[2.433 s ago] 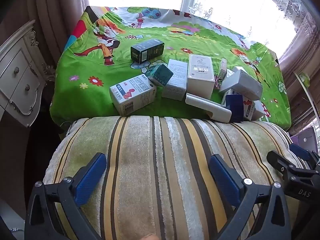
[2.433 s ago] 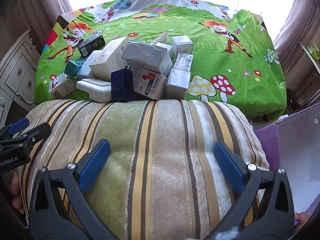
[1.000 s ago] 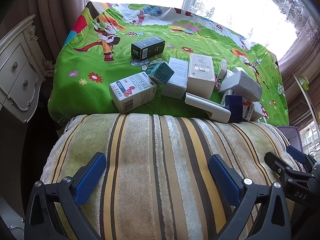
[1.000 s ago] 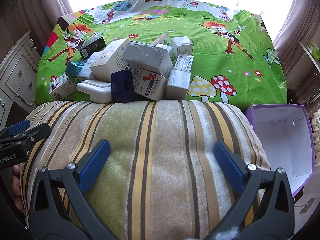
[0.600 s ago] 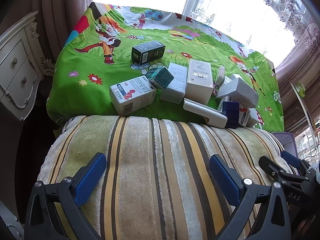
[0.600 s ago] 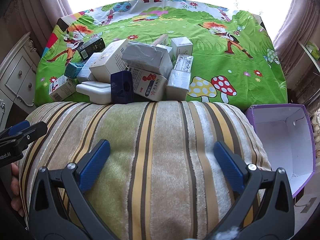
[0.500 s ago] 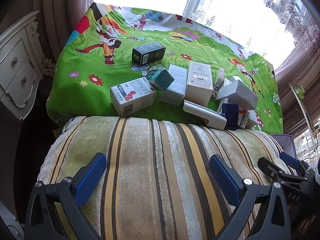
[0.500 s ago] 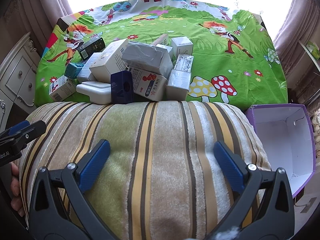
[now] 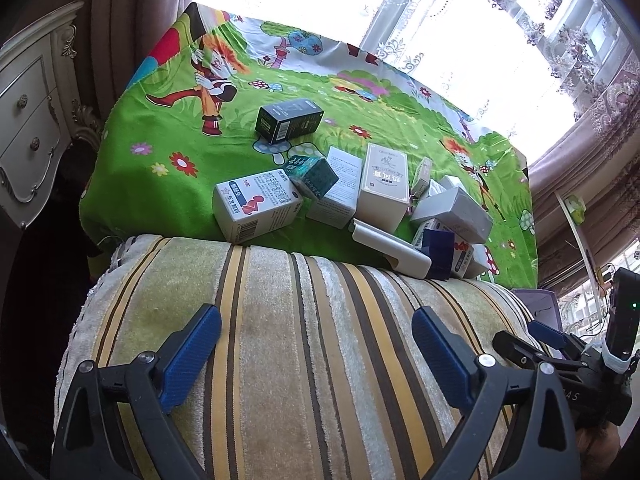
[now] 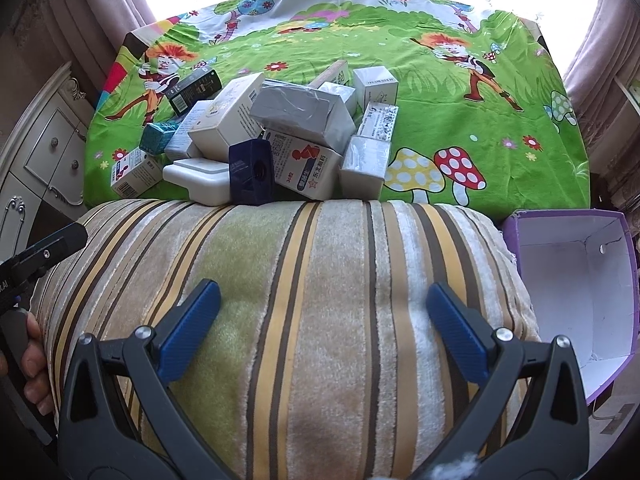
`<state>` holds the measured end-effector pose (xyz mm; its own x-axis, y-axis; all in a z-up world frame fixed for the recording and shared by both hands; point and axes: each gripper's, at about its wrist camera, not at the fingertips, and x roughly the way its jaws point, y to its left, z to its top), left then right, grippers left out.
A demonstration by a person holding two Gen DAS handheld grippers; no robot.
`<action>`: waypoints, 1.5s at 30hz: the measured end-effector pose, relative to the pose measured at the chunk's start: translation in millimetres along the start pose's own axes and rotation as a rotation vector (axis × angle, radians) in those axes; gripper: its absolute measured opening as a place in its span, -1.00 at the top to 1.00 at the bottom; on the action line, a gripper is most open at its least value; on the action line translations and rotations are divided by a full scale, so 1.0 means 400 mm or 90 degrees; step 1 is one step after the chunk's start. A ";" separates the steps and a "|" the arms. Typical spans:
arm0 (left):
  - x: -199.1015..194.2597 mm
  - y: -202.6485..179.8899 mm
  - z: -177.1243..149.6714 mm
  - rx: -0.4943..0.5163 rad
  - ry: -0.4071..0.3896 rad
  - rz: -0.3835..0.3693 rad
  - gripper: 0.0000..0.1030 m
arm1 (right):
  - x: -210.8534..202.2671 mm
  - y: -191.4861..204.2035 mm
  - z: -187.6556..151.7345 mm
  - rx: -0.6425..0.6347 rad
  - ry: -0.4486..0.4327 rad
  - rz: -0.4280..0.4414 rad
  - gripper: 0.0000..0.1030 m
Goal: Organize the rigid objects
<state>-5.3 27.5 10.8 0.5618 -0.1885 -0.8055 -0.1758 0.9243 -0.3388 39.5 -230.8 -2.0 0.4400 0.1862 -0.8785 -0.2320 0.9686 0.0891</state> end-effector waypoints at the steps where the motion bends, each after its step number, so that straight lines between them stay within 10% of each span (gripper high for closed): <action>1: -0.002 0.004 0.003 -0.004 0.000 -0.006 -0.82 | -0.001 0.000 0.000 -0.001 -0.002 0.000 -1.00; 27: 0.086 -0.025 0.169 0.145 0.011 0.069 -0.59 | 0.002 0.019 0.136 0.013 -0.070 0.017 -1.00; 45: 0.233 -0.089 0.225 0.244 0.035 0.225 -0.48 | 0.120 0.052 0.261 0.023 -0.034 -0.052 -1.00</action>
<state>126.1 7.1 -8.4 0.4768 0.1499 -0.8661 -0.0331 0.9877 0.1528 146.3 -184.4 6.5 0.5022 0.1140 -0.8572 -0.1627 0.9860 0.0358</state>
